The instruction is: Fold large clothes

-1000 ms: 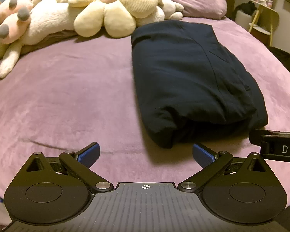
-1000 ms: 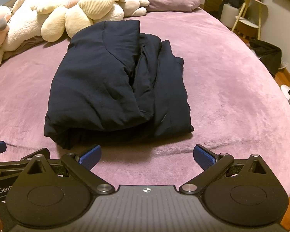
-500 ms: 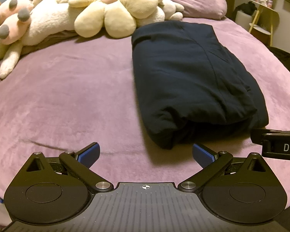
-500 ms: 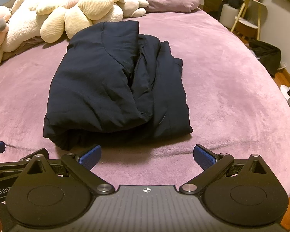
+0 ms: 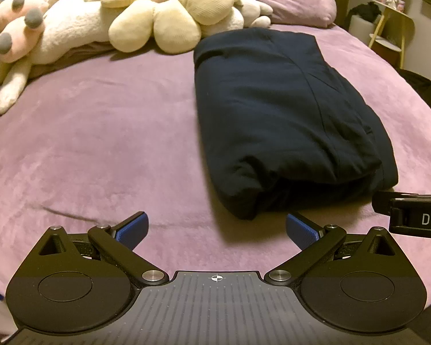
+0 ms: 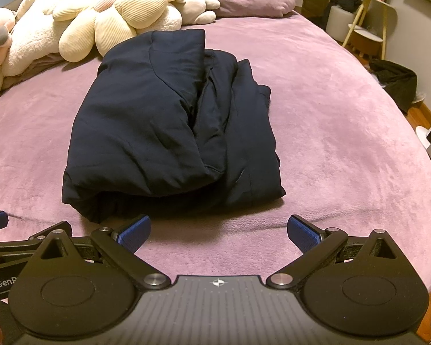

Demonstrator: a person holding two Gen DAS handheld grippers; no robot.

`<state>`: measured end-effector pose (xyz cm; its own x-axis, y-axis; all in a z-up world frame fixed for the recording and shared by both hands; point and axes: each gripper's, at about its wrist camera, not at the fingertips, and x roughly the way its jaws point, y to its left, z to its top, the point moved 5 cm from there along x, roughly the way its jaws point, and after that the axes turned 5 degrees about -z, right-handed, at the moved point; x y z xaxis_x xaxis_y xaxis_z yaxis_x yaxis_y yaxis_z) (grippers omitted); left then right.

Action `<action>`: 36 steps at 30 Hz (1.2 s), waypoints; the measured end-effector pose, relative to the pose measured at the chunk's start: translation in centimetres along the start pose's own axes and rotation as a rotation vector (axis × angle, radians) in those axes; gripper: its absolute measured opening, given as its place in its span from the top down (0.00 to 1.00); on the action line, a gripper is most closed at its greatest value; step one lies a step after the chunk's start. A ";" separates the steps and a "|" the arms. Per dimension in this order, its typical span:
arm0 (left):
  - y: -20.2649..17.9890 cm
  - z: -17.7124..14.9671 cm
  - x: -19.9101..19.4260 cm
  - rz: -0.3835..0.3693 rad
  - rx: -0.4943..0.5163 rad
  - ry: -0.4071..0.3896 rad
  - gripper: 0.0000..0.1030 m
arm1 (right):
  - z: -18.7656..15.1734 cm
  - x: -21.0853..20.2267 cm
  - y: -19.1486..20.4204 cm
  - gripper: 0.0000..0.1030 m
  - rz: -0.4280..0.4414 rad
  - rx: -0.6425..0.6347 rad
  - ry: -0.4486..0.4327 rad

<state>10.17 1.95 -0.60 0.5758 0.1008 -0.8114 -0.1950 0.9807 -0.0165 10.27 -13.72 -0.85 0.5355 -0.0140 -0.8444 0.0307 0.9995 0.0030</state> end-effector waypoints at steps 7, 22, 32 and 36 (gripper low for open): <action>-0.3 -0.2 0.1 -0.003 0.003 0.002 0.00 | -0.1 0.1 -0.1 0.01 -0.001 0.000 -0.001; -0.2 -0.2 0.2 -0.029 -0.008 -0.003 0.00 | -0.2 0.3 -0.2 0.01 -0.012 0.007 -0.001; -0.8 -0.3 0.2 -0.032 0.017 0.000 0.00 | -0.2 0.2 -0.1 0.01 -0.020 0.014 0.000; -0.8 -0.3 0.2 -0.032 0.013 0.003 0.00 | -0.2 0.2 -0.2 0.01 -0.022 0.016 0.000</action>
<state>10.23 1.12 -0.95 0.5790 0.0685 -0.8124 -0.1658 0.9855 -0.0351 10.21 -13.88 -1.11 0.5350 -0.0355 -0.8441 0.0556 0.9984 -0.0067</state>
